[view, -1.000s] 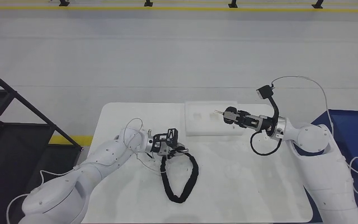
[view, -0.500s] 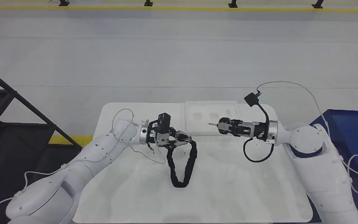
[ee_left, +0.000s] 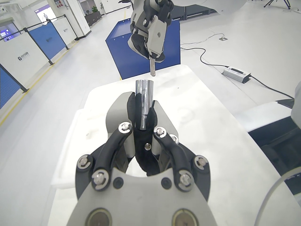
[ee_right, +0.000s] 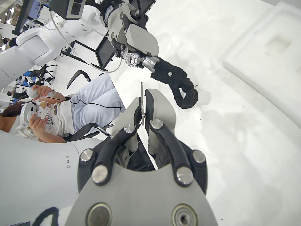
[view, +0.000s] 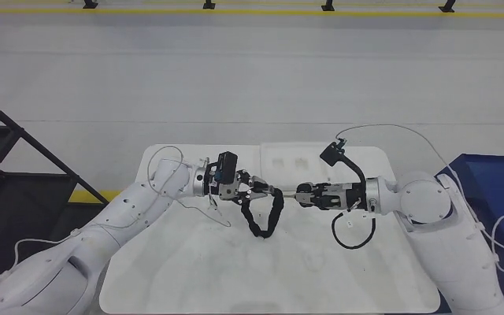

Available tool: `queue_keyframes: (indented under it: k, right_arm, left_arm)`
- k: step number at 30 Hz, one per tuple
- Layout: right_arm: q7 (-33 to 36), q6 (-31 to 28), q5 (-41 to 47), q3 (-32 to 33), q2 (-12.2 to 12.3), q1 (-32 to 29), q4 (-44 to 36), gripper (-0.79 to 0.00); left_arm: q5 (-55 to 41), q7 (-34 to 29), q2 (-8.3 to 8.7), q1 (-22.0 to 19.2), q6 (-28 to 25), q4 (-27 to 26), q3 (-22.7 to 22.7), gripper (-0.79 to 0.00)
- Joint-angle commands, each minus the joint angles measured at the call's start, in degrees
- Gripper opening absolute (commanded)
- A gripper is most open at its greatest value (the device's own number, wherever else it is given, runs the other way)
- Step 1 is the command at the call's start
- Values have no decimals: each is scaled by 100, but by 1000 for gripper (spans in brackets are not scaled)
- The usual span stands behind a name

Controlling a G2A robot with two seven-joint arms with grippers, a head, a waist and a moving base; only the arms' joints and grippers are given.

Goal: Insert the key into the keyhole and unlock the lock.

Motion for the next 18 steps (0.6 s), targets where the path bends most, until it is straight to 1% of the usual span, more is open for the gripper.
queue_keyframes:
  k: [1,3,4,14,16,18]
  right_arm:
    - [-3,-4,4,1,0,0,4,-785]
    - [-3,-4,4,1,0,0,4,-785]
    - [-3,-4,4,1,0,0,4,-785]
    - [-3,-4,4,1,0,0,4,-785]
    - [-143,36,-28,-10,-1,-58,-25,-785]
    - [-173,95,-150,-10,12,-104,-167,-785]
  left_arm:
    - [160,217,26,-27,217,-18,50,-785]
    - [215,426,53,-16,426,-10,134,-785]
    - [127,449,60,2,448,-7,170,-785]
    - [127,449,60,2,448,-7,170,-785]
    - [127,449,60,2,448,-7,170,-785]
    - [2,328,54,108,515,-60,132,-785]
